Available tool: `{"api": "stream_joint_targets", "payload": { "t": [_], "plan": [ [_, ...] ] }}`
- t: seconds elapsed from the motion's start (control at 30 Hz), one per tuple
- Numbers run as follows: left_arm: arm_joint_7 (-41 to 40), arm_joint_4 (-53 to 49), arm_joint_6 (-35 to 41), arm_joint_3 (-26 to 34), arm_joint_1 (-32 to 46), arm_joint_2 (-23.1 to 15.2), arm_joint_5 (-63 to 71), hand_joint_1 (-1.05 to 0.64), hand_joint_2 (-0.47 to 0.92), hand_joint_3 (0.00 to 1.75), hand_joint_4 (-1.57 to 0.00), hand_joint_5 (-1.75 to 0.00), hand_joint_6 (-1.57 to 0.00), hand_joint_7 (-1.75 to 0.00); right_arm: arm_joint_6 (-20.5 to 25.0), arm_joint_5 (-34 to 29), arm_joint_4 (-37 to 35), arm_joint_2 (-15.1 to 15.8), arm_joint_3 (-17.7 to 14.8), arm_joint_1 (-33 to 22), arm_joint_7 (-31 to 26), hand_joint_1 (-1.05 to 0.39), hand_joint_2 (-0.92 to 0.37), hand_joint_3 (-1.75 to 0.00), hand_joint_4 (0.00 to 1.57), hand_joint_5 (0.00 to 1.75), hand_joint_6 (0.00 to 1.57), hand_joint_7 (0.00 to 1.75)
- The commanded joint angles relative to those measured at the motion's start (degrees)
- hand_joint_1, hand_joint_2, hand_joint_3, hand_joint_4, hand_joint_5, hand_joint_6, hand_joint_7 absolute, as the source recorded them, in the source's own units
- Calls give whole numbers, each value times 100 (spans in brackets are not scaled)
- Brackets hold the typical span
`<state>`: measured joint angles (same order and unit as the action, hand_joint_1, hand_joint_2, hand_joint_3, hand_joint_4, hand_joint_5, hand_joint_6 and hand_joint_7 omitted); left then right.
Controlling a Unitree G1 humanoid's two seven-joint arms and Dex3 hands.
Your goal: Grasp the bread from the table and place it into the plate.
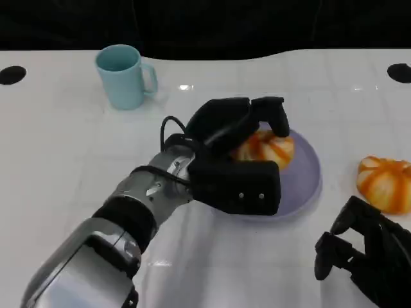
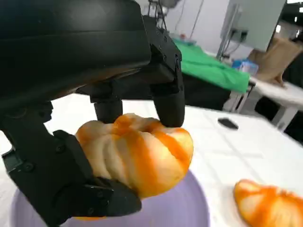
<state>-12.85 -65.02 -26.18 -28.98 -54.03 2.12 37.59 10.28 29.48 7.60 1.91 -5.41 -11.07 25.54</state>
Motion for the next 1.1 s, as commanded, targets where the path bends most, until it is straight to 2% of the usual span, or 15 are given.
{"api": "stream_joint_targets", "payload": {
  "t": [0.03,0.07,0.1,0.23,0.37,0.73,1.1],
  "plan": [
    [694,127,386,-222,-260,-174,153,-50,92,38,-15,-72,-27,-30,4,11,22,45,-44,-9,-30,-59,-92,-35,74,175,58,161],
    [883,192,492,-262,-280,-201,167,-53,92,38,-12,-68,-25,-28,12,16,27,41,-46,-10,-38,-58,-92,-34,74,175,59,161],
    [1099,268,619,-325,-309,-236,209,-64,92,41,-5,-58,-18,-22,25,25,35,38,-47,-13,-46,-58,-92,-34,74,175,59,161],
    [1729,655,995,-500,-324,-377,336,-90,92,56,0,-26,-8,-13,-61,38,-5,16,-50,-14,14,-57,-92,-36,74,175,59,160],
    [2150,1064,1151,-466,-210,-541,257,-103,92,64,0,-12,-6,-11,-7,54,17,21,-56,-26,-13,-58,-92,-36,75,175,59,161],
    [2759,1916,1081,-125,255,-908,-305,-104,92,63,0,-10,-6,-10,-34,7,19,15,-50,-22,-42,-58,-92,-37,75,175,60,160],
    [3965,3183,1113,900,1231,-1349,-2022,-99,92,53,-6,-15,-8,-8,53,25,83,53,-38,-29,-49,-58,-92,-37,74,175,59,161]
  ]
}}
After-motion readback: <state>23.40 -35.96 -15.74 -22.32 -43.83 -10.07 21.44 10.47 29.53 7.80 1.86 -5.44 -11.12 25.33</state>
